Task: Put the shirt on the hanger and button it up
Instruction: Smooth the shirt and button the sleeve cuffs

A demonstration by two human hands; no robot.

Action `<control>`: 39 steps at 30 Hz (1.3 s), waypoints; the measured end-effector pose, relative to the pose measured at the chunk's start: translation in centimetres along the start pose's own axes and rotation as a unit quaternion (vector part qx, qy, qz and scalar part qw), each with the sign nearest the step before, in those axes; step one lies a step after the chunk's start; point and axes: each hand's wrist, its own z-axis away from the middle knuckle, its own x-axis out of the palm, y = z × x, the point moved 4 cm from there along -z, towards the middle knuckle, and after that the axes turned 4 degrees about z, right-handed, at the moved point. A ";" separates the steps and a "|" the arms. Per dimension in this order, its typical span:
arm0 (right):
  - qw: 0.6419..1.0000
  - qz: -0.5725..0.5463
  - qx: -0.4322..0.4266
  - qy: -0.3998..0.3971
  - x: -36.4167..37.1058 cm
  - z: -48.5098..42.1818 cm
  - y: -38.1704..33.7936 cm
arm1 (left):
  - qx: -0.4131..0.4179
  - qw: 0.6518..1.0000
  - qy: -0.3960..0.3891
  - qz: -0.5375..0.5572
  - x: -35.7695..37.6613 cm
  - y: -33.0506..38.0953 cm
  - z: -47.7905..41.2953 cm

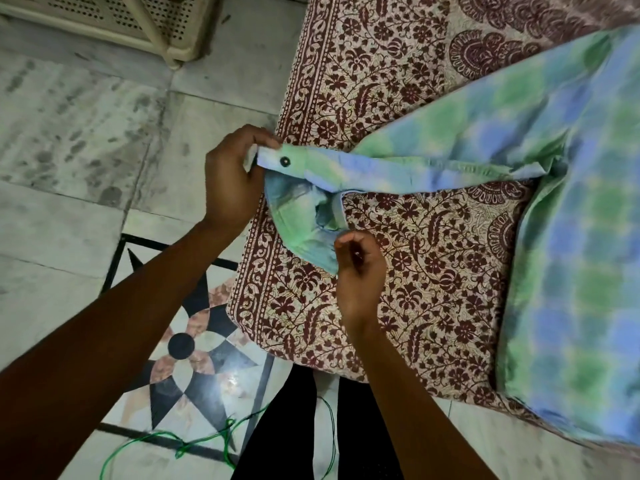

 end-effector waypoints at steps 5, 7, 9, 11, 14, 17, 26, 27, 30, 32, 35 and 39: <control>0.989 0.056 -0.007 -0.136 1.5 -0.3 -0.3 | 0.074 0.970 -0.184 -0.139 1.8 -0.1 2.3; 0.992 0.078 0.001 -0.098 1.7 -0.7 -0.2 | 0.015 0.978 -0.141 -0.153 1.9 -1.0 3.3; 0.992 0.103 -0.024 -0.062 1.7 -1.4 -0.5 | -0.065 0.990 -0.076 -0.102 1.6 -1.3 4.1; 0.991 0.115 -0.047 -0.049 1.8 -2.1 -1.1 | -0.160 0.984 -0.065 -0.036 1.8 -1.2 4.5; 0.986 0.140 -0.053 -0.072 2.1 -2.7 -2.1 | -0.302 0.949 -0.071 0.052 2.4 -1.3 5.1; 0.980 0.188 -0.017 -0.059 2.1 -3.1 -2.0 | -0.361 0.923 -0.081 0.104 2.8 -1.5 5.3; 0.908 -0.204 0.365 -0.029 0.2 -1.3 0.5 | -0.441 0.847 -0.085 0.286 3.5 -1.1 5.9; 0.898 -0.208 0.385 -0.038 -0.1 -1.0 0.8 | -0.416 0.863 -0.094 0.271 3.4 -1.1 5.9; 0.899 -0.183 0.394 -0.049 -0.9 -0.5 1.6 | -0.352 0.900 -0.111 0.230 3.1 -1.0 6.0; 0.896 -0.231 0.376 -0.055 -1.0 -0.5 1.9 | -0.325 0.917 -0.111 0.204 3.1 -0.9 5.8; 0.885 -0.288 0.359 -0.068 -1.1 -0.3 1.7 | -0.293 0.928 -0.134 0.185 3.5 -0.3 5.7; 0.889 -0.295 0.345 -0.063 -1.1 -0.3 1.2 | -0.278 0.930 -0.160 0.177 3.9 0.2 5.9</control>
